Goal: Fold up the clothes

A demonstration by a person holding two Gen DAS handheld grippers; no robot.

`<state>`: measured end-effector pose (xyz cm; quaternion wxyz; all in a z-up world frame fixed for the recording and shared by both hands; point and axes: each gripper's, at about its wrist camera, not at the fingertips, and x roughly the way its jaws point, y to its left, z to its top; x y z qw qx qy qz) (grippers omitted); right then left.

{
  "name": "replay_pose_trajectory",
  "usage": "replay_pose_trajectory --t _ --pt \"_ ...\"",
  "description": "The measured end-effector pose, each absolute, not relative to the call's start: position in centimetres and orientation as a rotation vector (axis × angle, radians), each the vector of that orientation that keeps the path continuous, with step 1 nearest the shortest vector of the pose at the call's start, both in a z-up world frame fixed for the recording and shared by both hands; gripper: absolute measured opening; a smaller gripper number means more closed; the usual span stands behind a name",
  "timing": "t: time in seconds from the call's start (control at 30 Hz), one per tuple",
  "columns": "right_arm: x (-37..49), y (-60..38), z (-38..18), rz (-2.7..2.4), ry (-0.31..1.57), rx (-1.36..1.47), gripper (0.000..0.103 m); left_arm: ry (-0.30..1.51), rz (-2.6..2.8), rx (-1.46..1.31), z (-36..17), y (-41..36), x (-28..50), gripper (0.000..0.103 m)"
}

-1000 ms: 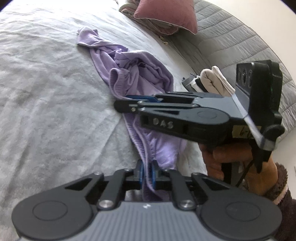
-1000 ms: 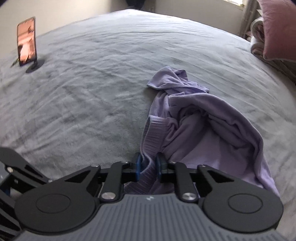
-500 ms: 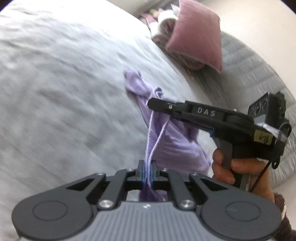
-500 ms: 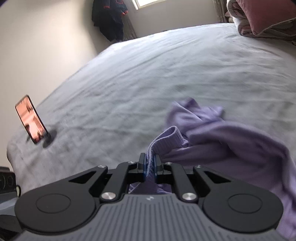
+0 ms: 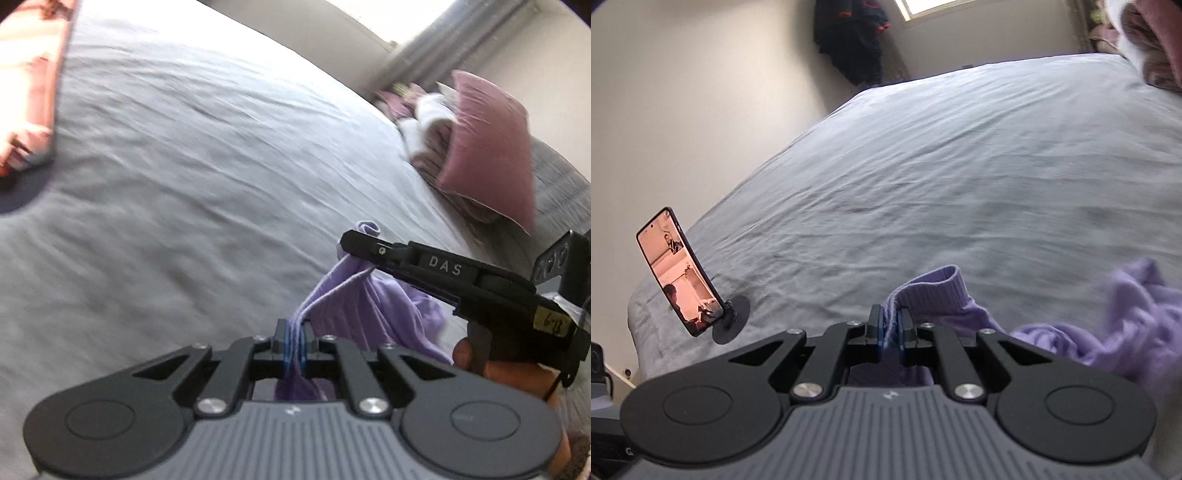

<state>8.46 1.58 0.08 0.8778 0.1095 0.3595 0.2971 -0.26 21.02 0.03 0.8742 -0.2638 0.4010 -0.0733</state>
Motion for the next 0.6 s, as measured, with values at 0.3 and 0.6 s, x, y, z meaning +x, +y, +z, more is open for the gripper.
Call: replay_pose_trajectory --t 0.3,0.6 --pt "11.3 8.6 -1.1 0.701 0.772 0.235 0.010 0.791 0.055 -0.480 0.3 25.4 0.0 0.005" --pt "12.6 12.2 -1.3 0.754 0.750 0.203 0.011 0.775 0.145 -0.394 0.1 26.3 0.3 0.005"
